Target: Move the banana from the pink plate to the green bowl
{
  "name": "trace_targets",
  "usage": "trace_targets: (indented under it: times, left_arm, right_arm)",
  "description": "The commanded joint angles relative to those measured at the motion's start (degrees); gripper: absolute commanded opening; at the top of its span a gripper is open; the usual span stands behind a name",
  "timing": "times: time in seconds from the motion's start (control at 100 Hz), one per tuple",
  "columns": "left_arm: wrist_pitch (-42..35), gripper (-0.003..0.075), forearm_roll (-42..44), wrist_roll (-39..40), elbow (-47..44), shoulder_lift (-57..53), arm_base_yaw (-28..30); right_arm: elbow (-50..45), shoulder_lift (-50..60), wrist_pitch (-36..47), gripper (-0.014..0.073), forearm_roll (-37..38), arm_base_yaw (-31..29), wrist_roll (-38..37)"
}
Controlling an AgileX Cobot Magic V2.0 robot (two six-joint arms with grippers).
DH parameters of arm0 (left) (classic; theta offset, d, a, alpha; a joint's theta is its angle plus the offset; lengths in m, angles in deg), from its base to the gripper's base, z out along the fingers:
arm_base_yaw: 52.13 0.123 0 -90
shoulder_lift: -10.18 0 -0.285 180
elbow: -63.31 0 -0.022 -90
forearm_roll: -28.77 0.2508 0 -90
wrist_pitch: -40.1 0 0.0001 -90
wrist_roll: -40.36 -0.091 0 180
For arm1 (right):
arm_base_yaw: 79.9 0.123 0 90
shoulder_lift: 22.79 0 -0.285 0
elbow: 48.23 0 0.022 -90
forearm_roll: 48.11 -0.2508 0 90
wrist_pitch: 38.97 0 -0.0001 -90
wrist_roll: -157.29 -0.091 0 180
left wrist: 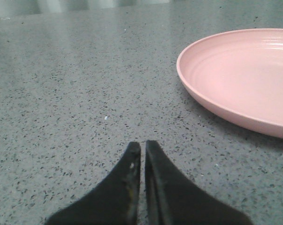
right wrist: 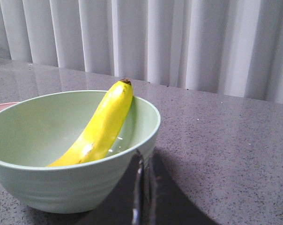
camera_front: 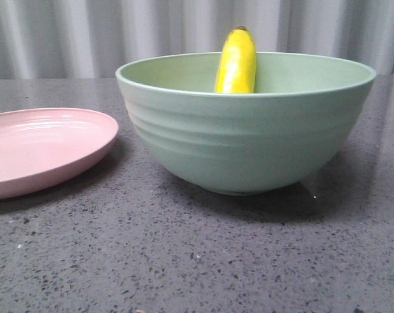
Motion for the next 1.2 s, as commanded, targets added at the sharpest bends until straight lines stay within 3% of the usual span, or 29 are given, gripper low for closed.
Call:
trace_targets:
  times: [0.0,0.49,0.63,0.79,0.97,1.19]
  left_arm:
    - [-3.8,-0.002,-0.61,0.63,-0.58,-1.6,-0.16]
    - [-3.8,-0.002,-0.61,0.63,-0.58,-1.6,-0.16]
    - [-3.8,-0.002,-0.61,0.63,-0.58,-1.6,-0.16]
    - [-3.8,-0.002,-0.61,0.63,-0.58,-1.6,-0.16]
    - [-3.8,-0.002,-0.61,0.63,-0.58,-1.6,-0.16]
    - [-3.8,-0.002,-0.61,0.63,-0.58,-1.6,-0.16]
  right_arm:
    - [1.46,-0.44,4.52,-0.0065,0.53,0.02,0.59]
    - [0.33,-0.44,4.62,-0.0065,0.78,-0.27,0.59]
    - [-3.63,-0.44,9.47,-0.0065,0.78,-4.1,0.59]
    - [-9.4,-0.44,17.38,-0.0065,0.78,-13.44,-0.34]
    - [-9.18,1.03,10.8,-0.0065,0.78,-21.22,-0.51]
    - [-9.18,10.05,-9.18,-0.0065,0.78,-24.86,-0.51]
